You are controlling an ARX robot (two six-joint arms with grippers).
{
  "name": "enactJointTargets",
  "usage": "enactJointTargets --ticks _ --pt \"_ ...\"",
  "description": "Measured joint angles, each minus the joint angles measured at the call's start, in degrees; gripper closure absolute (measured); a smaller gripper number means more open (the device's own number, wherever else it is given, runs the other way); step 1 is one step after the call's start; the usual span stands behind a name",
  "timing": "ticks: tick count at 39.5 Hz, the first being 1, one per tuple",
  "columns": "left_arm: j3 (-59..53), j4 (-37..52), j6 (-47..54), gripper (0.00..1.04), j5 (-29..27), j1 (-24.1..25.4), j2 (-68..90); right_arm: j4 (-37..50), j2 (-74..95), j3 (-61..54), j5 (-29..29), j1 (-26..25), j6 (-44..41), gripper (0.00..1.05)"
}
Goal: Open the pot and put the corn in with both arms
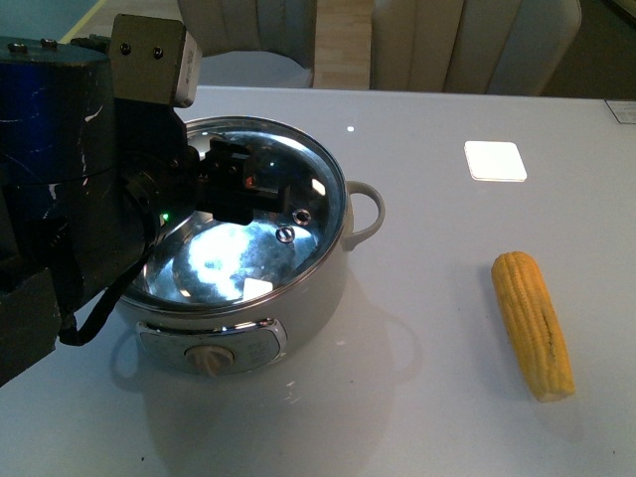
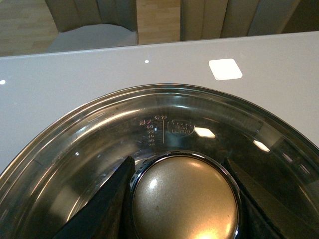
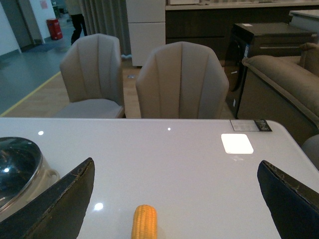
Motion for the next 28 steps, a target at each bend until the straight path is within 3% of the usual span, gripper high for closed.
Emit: enactJointTargets --ticks 28 --pt "0.31 -9.64 2.03 0.6 -1.49 0.59 -11.93 0.0 0.0 0.0 0.0 0.0 0.0 0.09"
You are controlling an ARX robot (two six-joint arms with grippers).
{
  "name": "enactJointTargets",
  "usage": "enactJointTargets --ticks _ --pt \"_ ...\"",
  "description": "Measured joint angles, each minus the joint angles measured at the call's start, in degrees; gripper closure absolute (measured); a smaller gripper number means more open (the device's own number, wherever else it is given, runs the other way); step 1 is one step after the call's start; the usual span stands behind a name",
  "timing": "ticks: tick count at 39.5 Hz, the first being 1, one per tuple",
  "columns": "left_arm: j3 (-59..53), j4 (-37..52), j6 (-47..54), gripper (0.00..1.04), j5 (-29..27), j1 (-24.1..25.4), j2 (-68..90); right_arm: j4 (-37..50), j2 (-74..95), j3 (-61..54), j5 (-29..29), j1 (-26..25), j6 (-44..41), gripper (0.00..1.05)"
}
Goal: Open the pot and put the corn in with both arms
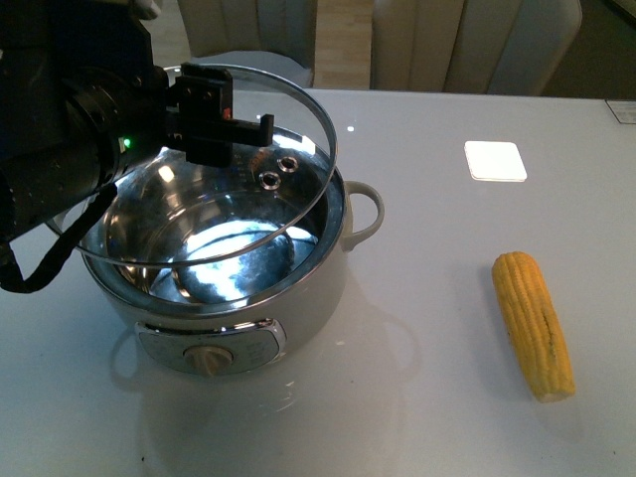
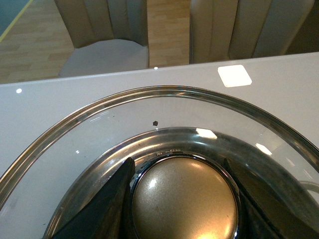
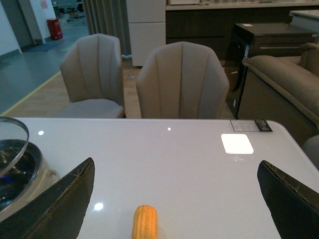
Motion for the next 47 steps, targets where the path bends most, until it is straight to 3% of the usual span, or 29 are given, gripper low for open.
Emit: enactJointTargets --ticks 9,22,33,42,47 --pt "-1.33 -1.88 -0.15 0.6 0.07 1.25 -5.35 0.0 0.0 0.0 0.0 0.0 0.0 0.09" --pt "-5.25 -2.21 0.02 0.6 3.45 11.3 -11.58 0.0 0.0 0.0 0.0 0.0 0.0 0.09" --pt "-8.72 13.0 2.99 0.6 7.74 29.2 -4.55 0.0 0.0 0.0 0.0 0.0 0.0 0.09" --pt "-8.57 25.0 6.12 0.6 10.91 38.84 10.29 0.0 0.0 0.0 0.0 0.0 0.0 0.09" --pt "-8.26 26.4 6.51 0.6 11.43 40.52 15.02 0.0 0.0 0.0 0.02 0.0 0.0 0.09"
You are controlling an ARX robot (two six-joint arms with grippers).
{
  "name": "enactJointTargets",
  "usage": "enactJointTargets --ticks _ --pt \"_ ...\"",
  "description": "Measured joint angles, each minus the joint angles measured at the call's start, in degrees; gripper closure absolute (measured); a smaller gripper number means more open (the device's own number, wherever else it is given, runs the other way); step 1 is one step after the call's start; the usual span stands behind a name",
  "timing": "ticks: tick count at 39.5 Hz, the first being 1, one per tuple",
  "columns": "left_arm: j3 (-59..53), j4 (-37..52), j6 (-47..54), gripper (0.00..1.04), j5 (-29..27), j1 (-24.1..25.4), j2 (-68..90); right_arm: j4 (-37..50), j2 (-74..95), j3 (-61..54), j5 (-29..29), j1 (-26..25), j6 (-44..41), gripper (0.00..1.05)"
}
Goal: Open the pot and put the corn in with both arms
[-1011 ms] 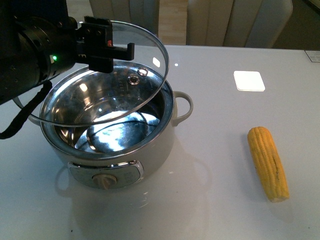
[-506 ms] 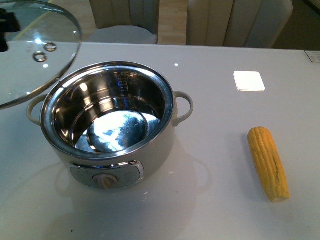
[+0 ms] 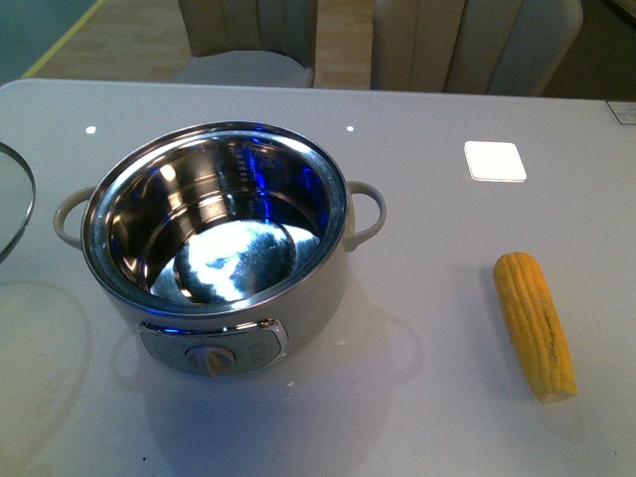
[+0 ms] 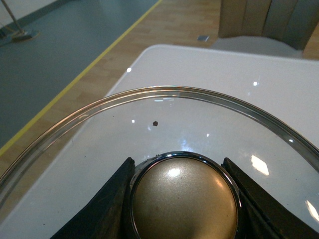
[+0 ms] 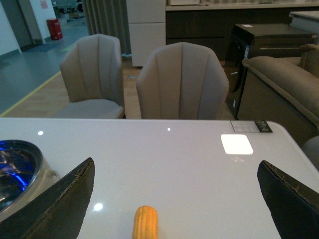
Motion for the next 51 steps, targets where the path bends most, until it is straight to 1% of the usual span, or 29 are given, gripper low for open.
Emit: enactJointTargets --ticks 12,20,33,45,51 --pt "0.7 0.2 0.11 0.6 0.59 0.74 6.25 0.0 0.0 0.0 -0.02 0.0 0.0 0.09" --pt "3.67 0.2 0.11 0.6 0.7 1.18 11.37 0.0 0.0 0.0 -0.02 0.0 0.0 0.09" --pt "20.7 -0.04 -0.15 0.6 1.29 1.9 25.16 0.0 -0.02 0.0 -0.02 0.0 0.0 0.09" --pt "22.56 0.13 -0.66 0.6 1.36 1.88 27.61 0.0 -0.04 0.0 0.0 0.0 0.0 0.09" --pt "22.58 0.5 -2.6 0.61 1.88 1.86 28.5 0.0 -0.04 0.0 -0.02 0.0 0.0 0.09"
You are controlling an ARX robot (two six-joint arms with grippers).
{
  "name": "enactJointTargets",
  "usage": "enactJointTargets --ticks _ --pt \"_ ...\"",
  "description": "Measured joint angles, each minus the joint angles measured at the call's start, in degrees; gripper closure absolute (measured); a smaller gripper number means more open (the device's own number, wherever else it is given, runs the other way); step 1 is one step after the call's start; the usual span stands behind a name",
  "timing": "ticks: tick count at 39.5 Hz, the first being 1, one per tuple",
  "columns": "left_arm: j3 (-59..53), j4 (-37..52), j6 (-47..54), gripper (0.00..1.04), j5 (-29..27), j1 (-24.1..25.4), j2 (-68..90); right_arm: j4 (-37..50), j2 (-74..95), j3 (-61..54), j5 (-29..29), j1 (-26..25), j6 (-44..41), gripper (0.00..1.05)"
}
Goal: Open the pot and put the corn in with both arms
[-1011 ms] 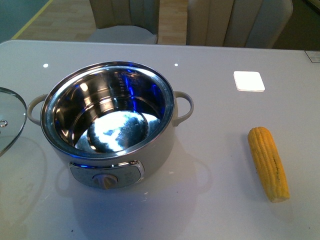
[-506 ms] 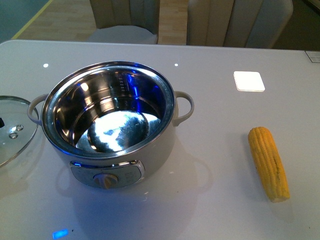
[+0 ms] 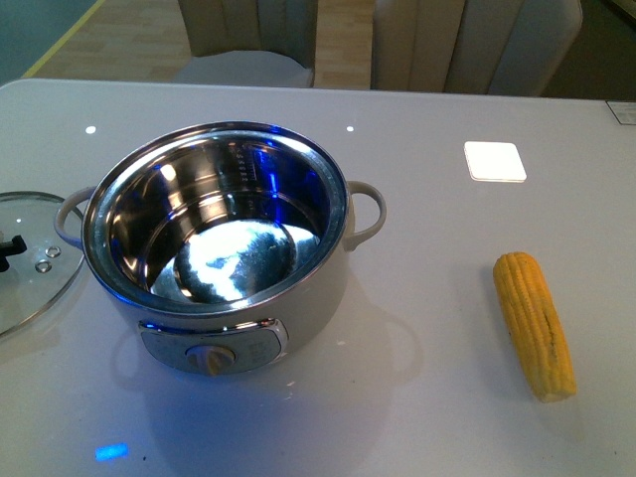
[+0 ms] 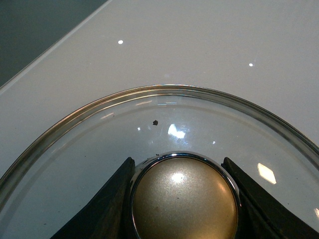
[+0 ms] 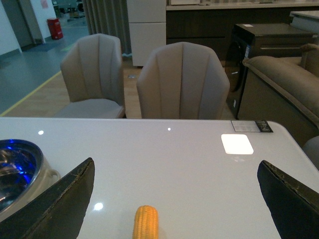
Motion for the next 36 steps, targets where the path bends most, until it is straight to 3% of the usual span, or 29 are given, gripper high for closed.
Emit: enactJointTargets --ticks 12,23,27,30,36 --pt "0.0 0.15 -0.94 0.59 -0.13 0.0 0.33 0.0 0.0 0.0 0.0 0.0 0.0 0.09" --pt "-0.02 0.22 -0.96 0.24 -0.2 0.0 0.33 0.0 0.0 0.0 0.0 0.0 0.0 0.09" --pt "-0.02 0.22 -0.96 0.03 -0.22 0.0 0.33 0.0 0.0 0.0 0.0 0.0 0.0 0.09" --pt "-0.13 0.22 -1.03 0.1 -0.35 0.0 0.31 0.0 0.0 0.0 0.0 0.0 0.0 0.09" --pt "-2.05 0.22 -1.44 0.07 -0.55 0.0 -1.27 0.0 0.0 0.0 0.0 0.0 0.0 0.09"
